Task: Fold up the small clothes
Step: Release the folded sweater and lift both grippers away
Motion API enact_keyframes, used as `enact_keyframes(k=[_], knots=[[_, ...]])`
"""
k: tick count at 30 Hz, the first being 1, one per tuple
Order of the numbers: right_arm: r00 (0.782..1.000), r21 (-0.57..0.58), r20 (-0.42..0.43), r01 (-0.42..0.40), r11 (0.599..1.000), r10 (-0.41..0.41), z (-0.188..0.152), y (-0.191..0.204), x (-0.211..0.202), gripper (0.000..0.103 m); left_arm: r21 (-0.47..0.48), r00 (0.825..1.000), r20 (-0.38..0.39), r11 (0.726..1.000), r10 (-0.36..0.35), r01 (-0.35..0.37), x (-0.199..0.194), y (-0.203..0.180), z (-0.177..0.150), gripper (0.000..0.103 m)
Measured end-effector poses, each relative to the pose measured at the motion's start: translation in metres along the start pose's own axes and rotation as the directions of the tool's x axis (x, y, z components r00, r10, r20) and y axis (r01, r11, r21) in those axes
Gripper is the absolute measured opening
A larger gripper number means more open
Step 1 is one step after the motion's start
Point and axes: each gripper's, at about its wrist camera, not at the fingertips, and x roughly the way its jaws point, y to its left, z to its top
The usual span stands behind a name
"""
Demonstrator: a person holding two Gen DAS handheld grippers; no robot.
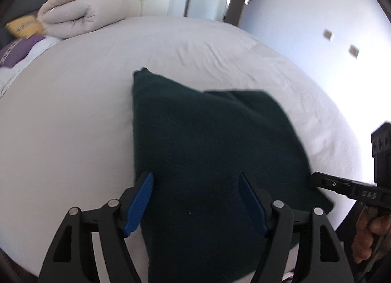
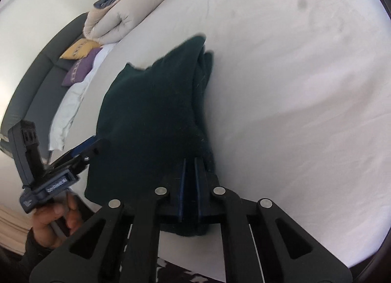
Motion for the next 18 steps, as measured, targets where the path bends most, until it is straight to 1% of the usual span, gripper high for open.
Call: enact_keyframes(k=[1, 2, 3, 4, 5, 6, 7, 8, 9, 10, 11, 12, 13, 14, 15, 16, 17, 18], knots=[[0.997, -0.012, 0.028, 0.075, 0.997, -0.075, 0.002, 0.002, -0.009, 0.011, -0.020, 0.999, 0.033, 1.000, -0.003, 0.004, -0.013, 0.002, 0.001, 0.074], [0.992, -0.018, 0.046, 0.118, 0.993, -0.117, 0.001, 0.002, -0.019, 0.011, -0.019, 0.998, 0.059, 1.000, 0.004, -0.003, -0.021, 0.001, 0.002, 0.074], [0.988, -0.021, 0.066, 0.138, 0.990, -0.136, 0.000, 0.004, -0.030, 0.011, -0.005, 0.994, 0.106, 0.999, 0.032, -0.032, -0.037, -0.002, 0.001, 0.075], [0.983, -0.027, 0.107, 0.153, 0.988, -0.149, 0.000, 0.007, -0.046, 0.011, 0.026, 0.981, 0.174, 0.996, 0.082, -0.087, -0.056, -0.008, 0.000, 0.079], [0.975, -0.036, 0.150, 0.173, 0.984, -0.165, 0.000, 0.013, -0.058, 0.011, 0.055, 0.961, 0.246, 0.988, 0.125, -0.142, -0.074, -0.015, -0.001, 0.095], [0.958, -0.057, 0.210, 0.209, 0.976, -0.193, 0.000, 0.024, -0.073, 0.012, 0.070, 0.938, 0.308, 0.980, 0.157, -0.187, -0.089, -0.020, -0.002, 0.103], [0.943, -0.081, 0.259, 0.235, 0.969, -0.207, 0.011, 0.030, -0.087, 0.014, 0.085, 0.898, 0.398, 0.967, 0.187, -0.239, -0.109, -0.028, -0.005, 0.103], [0.927, -0.106, 0.307, 0.257, 0.961, -0.214, 0.011, 0.040, -0.100, 0.018, 0.101, 0.864, 0.462, 0.956, 0.201, -0.276, -0.126, -0.035, -0.008, 0.103], [0.897, -0.137, 0.382, 0.294, 0.946, -0.224, 0.009, 0.056, -0.114, 0.029, 0.113, 0.836, 0.506, 0.945, 0.212, -0.307, -0.139, -0.041, -0.010, 0.103], [0.870, -0.154, 0.438, 0.319, 0.935, -0.225, 0.012, 0.067, -0.129, 0.041, 0.120, 0.798, 0.553, 0.925, 0.240, -0.361, -0.155, -0.050, -0.011, 0.103], [0.841, -0.167, 0.495, 0.338, 0.926, -0.218, 0.008, 0.076, -0.143, 0.081, 0.116, 0.779, 0.567, 0.911, 0.267, -0.396, -0.163, -0.055, -0.011, 0.103], [0.800, -0.176, 0.564, 0.358, 0.917, -0.204, 0.005, 0.089, -0.157, 0.103, 0.106, 0.751, 0.583, 0.888, 0.309, -0.448, -0.177, -0.064, -0.010, 0.103], [0.735, -0.174, 0.653, 0.379, 0.909, -0.181, -0.003, 0.102, -0.174, 0.103, 0.097, 0.739, 0.591, 0.882, 0.323, -0.462, -0.184, -0.067, -0.009, 0.103], [0.657, -0.174, 0.741, 0.390, 0.904, -0.141, -0.012, 0.113, -0.193, 0.103, 0.077, 0.721, 0.602, 0.874, 0.342, -0.479, -0.195, -0.071, -0.009, 0.103], [0.597, -0.177, 0.795, 0.401, 0.899, -0.110, -0.018, 0.123, -0.205, 0.103, 0.047, 0.706, 0.610, 0.873, 0.360, -0.486, -0.207, -0.073, -0.009, 0.103], [0.542, -0.185, 0.836, 0.424, 0.887, -0.084, -0.023, 0.137, -0.217, 0.103, 0.026, 0.705, 0.607, 0.878, 0.366, -0.478, -0.215, -0.073, -0.009, 0.103], [0.518, -0.189, 0.852, 0.437, 0.879, -0.074, -0.025, 0.146, -0.230, 0.103, 0.017, 0.716, 0.600, 0.890, 0.356, -0.456, -0.224, -0.073, -0.007, 0.103], [0.501, -0.196, 0.863, 0.447, 0.873, -0.063, -0.026, 0.156, -0.239, 0.103, 0.019, 0.733, 0.593, 0.904, 0.333, -0.427, -0.230, -0.072, -0.004, 0.103]])
